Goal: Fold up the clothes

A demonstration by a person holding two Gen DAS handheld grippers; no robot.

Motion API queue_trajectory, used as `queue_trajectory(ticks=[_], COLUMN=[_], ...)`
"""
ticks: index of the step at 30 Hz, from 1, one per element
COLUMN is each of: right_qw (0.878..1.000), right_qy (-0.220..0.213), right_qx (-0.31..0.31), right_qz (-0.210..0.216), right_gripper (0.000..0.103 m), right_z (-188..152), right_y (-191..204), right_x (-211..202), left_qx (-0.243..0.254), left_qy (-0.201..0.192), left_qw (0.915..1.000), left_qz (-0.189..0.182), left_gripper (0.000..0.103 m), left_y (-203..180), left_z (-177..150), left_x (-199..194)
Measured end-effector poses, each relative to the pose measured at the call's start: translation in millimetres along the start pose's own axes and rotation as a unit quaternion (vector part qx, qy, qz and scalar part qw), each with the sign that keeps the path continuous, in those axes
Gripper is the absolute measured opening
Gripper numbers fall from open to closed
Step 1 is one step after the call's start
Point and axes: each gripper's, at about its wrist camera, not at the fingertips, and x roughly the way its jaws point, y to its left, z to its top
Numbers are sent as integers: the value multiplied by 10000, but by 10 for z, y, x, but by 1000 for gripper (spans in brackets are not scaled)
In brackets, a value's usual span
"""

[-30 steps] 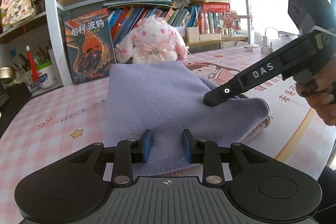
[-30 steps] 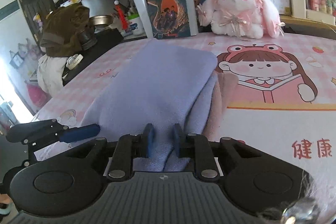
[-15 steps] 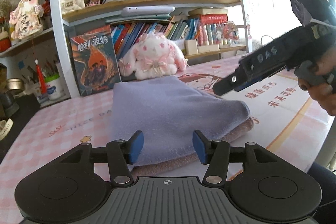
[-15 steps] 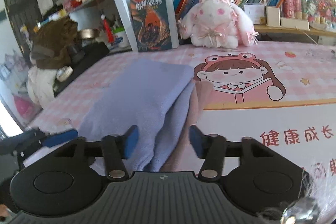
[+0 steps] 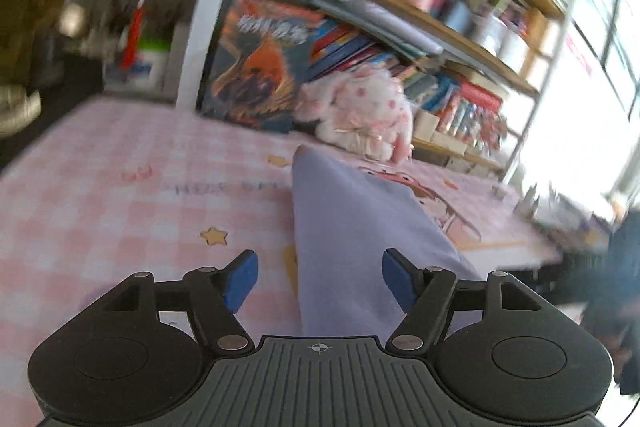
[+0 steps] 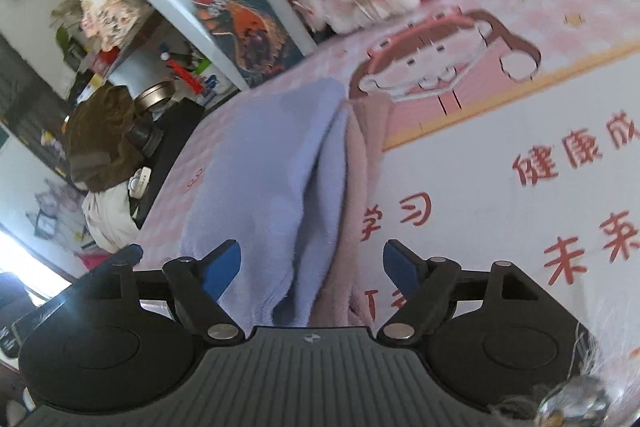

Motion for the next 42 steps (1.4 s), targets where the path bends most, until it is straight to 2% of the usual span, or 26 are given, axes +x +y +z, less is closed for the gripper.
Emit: queue_trajectory(ticks=[4,8,11,13,15,21,25,28,31,34,37,42], right_qw=[9999,9997,9995,9995,9992,9946,9850,9822,9859,9899,9933,9973], right_qy=[101,221,302,307,285,94,-51,46,164,275,386,487], right_qx=[76,34,26,-92,-271,-990,-1662,-1833,-1653,-1389,-1077,-359], right_qz=[35,48,95,30,-49,-280,-465,-416,-207,-37,134,407], right_gripper=[77,74,67,65,59,39,35,35,35,37,43,50], right_z=[28,56,62,58,55,11,-90,-218,-333,-408,-429,-427], right_y=[-15,7,22,58,101,246,359,347,252,171,60,-175], right_x=[96,214,307,357,379,325,139,-43,-233,-376,-393,-313], left_qx=[-491,-979,-1177,-1319,-1540,-1442,-1047,-1094,-1266,-1289,-1347,-1706], left_qy=[309,616,729,775,765,650,697,773,913,977,994,1036], left_qw=[9980,9921,9881,9850,9807,9835,9877,9855,9806,9792,9784,9713], left_qz=[-240,-479,-666,-803,-933,-881,-930,-1041,-1184,-1222,-1212,-1292], left_gripper=[70,66,66,59,54,42,41,42,44,48,53,60], left_y=[162,323,350,357,370,200,-58,-111,-109,-113,-100,-60], left_z=[-1,-1,-32,-61,-100,-156,-244,-357,-465,-522,-544,-589], left_x=[223,446,537,583,604,468,260,127,47,13,43,130])
